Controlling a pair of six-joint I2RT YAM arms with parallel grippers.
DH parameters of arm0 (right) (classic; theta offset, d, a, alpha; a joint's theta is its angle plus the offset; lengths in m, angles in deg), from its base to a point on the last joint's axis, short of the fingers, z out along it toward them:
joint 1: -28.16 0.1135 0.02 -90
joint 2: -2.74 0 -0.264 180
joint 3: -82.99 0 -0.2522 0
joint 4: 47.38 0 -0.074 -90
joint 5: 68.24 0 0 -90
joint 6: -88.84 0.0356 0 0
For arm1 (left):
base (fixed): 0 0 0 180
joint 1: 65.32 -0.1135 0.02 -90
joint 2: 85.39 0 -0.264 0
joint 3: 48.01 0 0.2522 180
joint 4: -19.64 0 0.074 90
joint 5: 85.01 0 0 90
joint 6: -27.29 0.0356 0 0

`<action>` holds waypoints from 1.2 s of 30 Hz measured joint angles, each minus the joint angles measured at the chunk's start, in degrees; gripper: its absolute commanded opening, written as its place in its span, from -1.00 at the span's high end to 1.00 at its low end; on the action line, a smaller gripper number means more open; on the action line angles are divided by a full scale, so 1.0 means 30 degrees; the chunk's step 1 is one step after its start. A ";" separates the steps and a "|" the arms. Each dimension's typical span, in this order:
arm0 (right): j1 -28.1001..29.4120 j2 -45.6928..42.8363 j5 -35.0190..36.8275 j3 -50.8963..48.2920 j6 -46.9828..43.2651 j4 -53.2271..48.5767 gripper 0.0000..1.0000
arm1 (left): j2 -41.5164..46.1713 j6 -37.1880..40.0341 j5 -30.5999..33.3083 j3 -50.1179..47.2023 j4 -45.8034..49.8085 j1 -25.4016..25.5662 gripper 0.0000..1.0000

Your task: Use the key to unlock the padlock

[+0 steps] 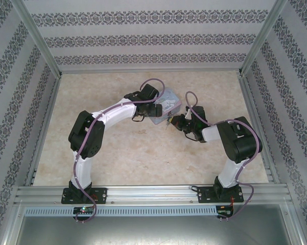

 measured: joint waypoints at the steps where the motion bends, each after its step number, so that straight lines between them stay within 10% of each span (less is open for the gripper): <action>1: -0.0080 0.0095 0.0007 0.0000 0.0160 0.0124 1.00 | 0.0000 0.0000 0.0000 -0.0022 -0.0058 0.0007 -0.86; 36: -0.2499 0.1749 -0.1129 0.2827 0.0882 -0.0444 1.00 | -0.0146 0.0007 -0.0517 -0.0233 -0.0947 0.0248 -0.80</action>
